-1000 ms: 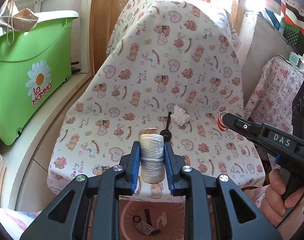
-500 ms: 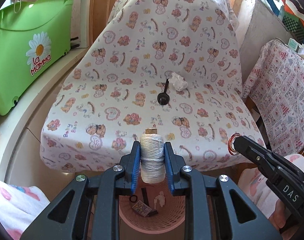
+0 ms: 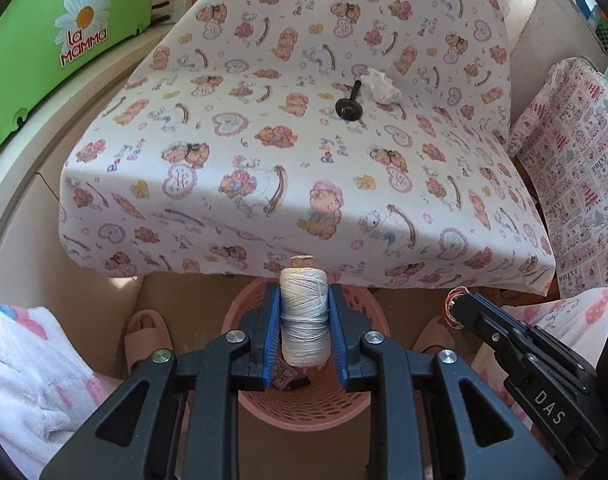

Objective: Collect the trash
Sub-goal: 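Carry the spool and orange-red item over the pink wastebasket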

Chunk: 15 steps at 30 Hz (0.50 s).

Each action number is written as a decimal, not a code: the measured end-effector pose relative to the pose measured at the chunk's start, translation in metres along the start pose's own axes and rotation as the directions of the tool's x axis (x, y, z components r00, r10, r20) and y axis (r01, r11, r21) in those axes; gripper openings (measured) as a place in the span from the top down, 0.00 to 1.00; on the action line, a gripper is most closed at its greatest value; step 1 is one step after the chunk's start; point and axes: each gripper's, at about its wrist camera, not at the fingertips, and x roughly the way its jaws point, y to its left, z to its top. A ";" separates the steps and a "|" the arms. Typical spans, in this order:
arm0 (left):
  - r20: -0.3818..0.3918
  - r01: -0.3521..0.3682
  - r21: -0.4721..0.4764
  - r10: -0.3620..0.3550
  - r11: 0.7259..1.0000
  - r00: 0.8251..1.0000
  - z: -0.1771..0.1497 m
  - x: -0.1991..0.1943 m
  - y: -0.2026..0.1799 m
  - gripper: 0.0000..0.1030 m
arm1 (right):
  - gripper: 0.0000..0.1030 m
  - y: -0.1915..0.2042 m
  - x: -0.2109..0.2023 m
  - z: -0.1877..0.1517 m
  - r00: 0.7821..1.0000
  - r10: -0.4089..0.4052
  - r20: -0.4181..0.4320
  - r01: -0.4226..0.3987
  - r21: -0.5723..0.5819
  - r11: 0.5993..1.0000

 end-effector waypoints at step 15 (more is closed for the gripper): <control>-0.396 -0.046 -0.207 -0.041 0.977 0.917 -0.037 0.095 0.032 0.79 | 0.91 -0.055 0.091 -0.034 0.960 -0.065 -0.272 0.135 0.247 0.959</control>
